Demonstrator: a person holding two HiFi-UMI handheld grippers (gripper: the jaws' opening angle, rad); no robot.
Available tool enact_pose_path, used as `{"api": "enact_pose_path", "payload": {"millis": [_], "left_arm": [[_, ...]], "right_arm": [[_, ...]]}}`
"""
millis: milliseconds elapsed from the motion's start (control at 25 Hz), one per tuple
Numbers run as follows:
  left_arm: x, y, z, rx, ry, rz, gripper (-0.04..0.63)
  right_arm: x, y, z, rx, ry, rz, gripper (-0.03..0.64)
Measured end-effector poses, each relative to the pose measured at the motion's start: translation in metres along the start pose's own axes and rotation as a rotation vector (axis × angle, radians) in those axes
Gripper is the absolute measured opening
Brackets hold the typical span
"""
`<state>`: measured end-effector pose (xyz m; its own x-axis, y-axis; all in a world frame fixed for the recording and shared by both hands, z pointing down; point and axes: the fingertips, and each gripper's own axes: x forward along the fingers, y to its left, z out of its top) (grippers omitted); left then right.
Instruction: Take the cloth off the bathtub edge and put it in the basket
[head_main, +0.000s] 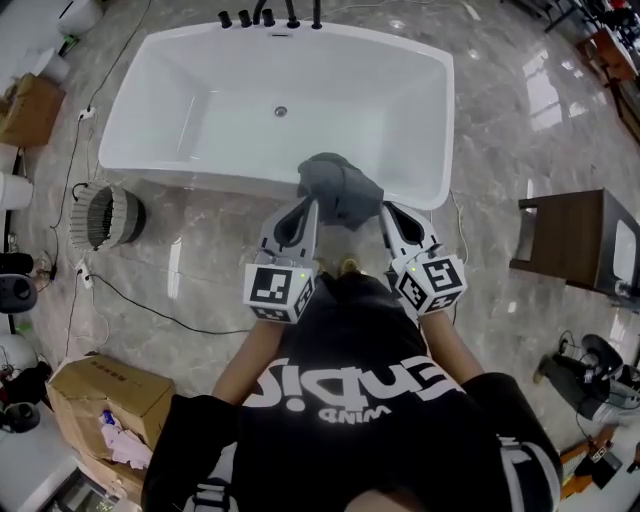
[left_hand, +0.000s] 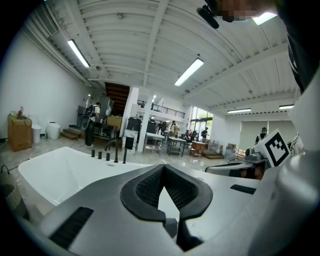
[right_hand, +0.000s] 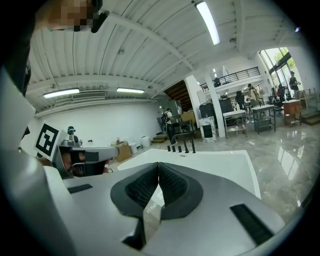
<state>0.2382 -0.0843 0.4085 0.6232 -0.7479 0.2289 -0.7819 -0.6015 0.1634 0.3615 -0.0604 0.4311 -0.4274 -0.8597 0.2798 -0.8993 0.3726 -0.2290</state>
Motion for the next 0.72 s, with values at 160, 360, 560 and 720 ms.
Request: {"api": "enact_pose_path", "payload": {"millis": [160,360,560,720], "left_arm": [[0.016,0.007,-0.007,-0.012,0.008,0.003,0.011],[0.04,0.02,-0.029,-0.019,0.036,0.0,0.011],[0.065,0.042,-0.065,-0.064,0.063,0.007,0.011],[0.089,0.059,-0.102,-0.053,0.052,0.037,0.011]], "right_arm": [[0.02,-0.007,0.002,-0.017,0.005,0.03,0.014],[0.051,-0.015,-0.018,-0.043,0.044,0.074,0.014],[0.076,-0.03,-0.059,-0.032,0.079,0.101,0.014],[0.096,-0.05,-0.093,-0.059,0.083,0.087,0.014]]}}
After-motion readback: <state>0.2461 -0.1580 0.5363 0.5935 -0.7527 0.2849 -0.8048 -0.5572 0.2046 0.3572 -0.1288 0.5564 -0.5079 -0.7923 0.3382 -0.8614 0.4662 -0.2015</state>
